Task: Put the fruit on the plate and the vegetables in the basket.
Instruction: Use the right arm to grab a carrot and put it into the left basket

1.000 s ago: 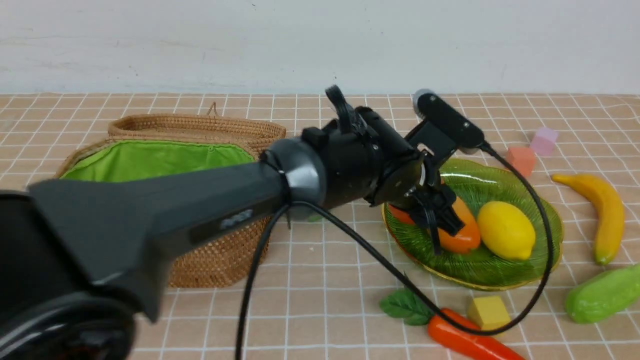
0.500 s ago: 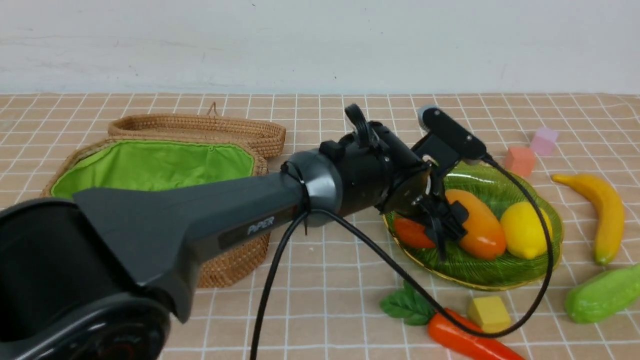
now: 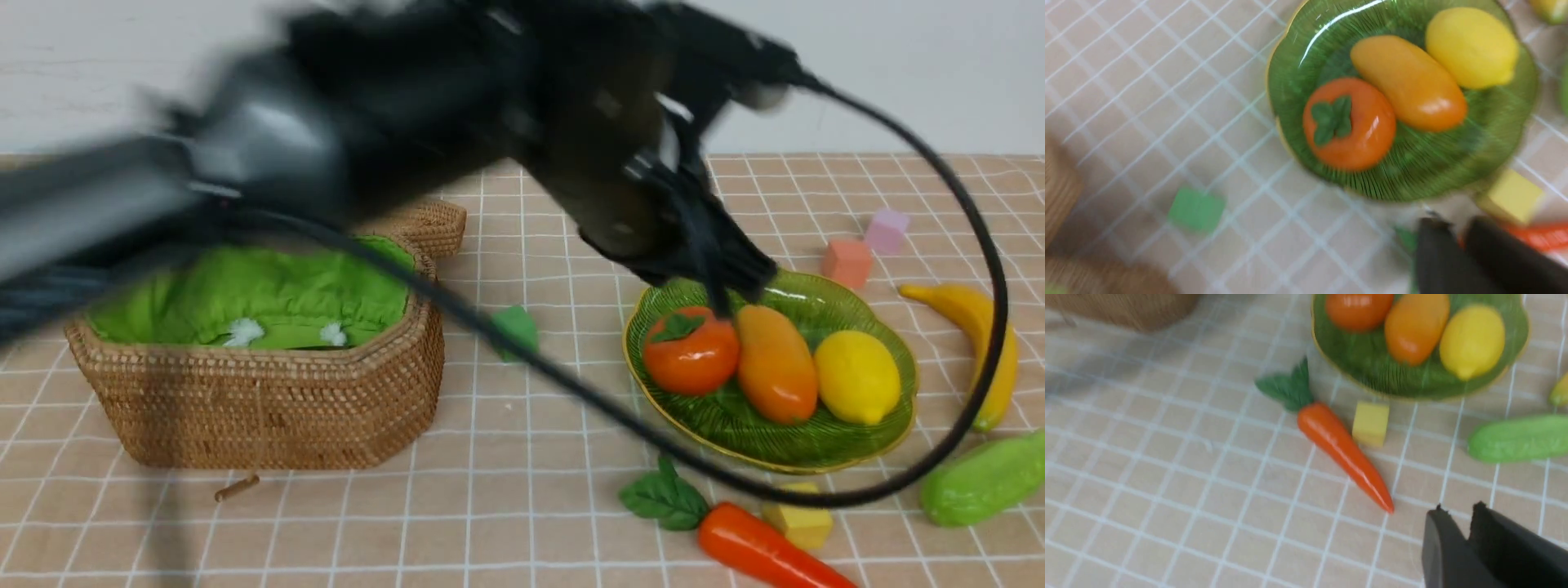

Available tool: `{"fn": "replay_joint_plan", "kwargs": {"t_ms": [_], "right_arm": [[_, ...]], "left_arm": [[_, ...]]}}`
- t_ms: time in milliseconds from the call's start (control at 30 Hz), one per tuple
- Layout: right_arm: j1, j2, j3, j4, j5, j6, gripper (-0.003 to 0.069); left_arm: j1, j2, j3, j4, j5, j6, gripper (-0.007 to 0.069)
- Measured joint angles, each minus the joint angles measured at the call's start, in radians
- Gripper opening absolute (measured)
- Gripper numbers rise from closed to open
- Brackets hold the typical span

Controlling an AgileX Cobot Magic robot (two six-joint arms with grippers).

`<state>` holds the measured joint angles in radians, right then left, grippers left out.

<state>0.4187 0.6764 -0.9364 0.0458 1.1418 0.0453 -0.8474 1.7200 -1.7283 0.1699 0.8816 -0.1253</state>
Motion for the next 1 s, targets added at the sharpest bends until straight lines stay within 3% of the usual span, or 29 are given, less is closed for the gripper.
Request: {"fn": "replay_joint_plan", "kwargs": {"t_ms": [67,333,433,567,767,933,1000], "right_arm": [[0.000,0.068,0.000,0.004,0.001,-0.020,0.0120],[0.000,0.343,-0.003,0.112,-0.054,-0.216,0.0135],[0.000,0.462,0.022,0.154,-0.112,-0.343,0.0181],[0.000,0.610,0.079,0.165,-0.208,-0.450,0.0309],[0.000,0.811,0.108,0.155,-0.368,-0.487,0.0452],[0.000,0.916,0.107,0.146,-0.466,-0.533,0.0454],[0.000,0.971,0.107,0.146,-0.489,-0.555,0.0422]], "left_arm": [[0.000,-0.102,0.080,-0.036,0.005,-0.003,-0.0013],[0.000,-0.541,0.499,-0.170,-0.056,-0.005,-0.0013],[0.000,-0.756,0.709,-0.185,-0.106,-0.005,-0.0013],[0.000,-0.980,0.903,-0.223,-0.171,-0.005,-0.0013],[0.000,-1.187,1.020,-0.240,-0.209,-0.007,-0.0013],[0.000,-1.219,1.023,-0.240,-0.194,-0.007,-0.0013],[0.000,-1.219,1.025,-0.240,-0.184,-0.007,-0.0013]]}}
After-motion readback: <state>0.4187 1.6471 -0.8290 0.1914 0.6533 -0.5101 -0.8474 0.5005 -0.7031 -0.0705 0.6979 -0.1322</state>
